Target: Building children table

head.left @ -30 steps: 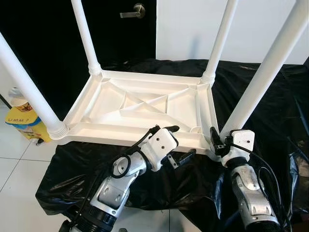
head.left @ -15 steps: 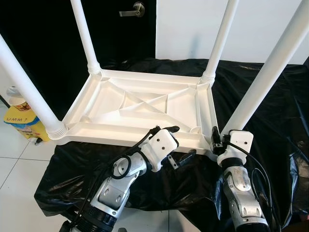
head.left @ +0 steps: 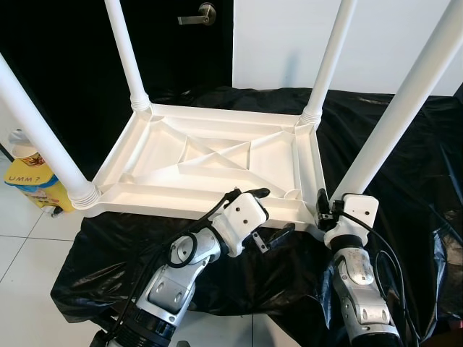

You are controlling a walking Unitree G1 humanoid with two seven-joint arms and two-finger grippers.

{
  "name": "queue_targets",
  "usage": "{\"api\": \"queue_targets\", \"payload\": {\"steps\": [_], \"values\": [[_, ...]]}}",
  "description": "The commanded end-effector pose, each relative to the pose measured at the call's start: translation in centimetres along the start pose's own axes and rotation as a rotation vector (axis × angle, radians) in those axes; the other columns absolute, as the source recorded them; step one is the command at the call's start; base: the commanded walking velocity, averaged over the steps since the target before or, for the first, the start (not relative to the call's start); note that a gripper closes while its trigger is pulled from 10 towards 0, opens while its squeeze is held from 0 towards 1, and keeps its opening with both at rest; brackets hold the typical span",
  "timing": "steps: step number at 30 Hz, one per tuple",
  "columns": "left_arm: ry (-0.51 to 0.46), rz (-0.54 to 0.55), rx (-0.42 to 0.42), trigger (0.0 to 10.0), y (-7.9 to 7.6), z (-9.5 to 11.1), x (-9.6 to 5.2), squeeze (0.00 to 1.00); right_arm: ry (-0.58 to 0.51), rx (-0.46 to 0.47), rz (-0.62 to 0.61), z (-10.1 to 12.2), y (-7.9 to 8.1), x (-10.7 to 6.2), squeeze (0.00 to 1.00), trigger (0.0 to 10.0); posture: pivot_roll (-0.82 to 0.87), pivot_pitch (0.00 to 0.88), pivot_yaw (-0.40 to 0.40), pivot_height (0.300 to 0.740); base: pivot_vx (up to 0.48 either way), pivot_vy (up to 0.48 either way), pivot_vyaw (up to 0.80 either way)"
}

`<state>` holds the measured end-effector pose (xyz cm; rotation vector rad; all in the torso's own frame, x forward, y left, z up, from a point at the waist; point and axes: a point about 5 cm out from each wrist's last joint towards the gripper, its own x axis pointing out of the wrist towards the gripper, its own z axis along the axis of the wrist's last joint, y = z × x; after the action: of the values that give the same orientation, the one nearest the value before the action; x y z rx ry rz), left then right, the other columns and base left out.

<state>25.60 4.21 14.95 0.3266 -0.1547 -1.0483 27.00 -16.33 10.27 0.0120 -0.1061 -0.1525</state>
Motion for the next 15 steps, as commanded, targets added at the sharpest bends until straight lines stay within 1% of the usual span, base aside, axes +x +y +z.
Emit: {"api": "queue_targets", "payload": {"steps": [1, 15], "values": [[-0.009, 0.046, 0.006, 10.0, 0.09, 0.08, -0.10, 0.00, 0.077, -0.013, -0.005, -1.46, -0.06, -0.62, 0.00, 10.0, -0.03, 0.035, -0.036, 0.740, 0.000, 0.000, 0.00], [-0.010, 0.041, 0.008, 10.0, -0.01, 0.12, -0.15, 0.00, 0.068, -0.012, -0.011, -1.38, -0.01, -0.88, 0.00, 10.0, -0.03, 0.038, -0.033, 0.740, 0.000, 0.000, 0.00]]}}
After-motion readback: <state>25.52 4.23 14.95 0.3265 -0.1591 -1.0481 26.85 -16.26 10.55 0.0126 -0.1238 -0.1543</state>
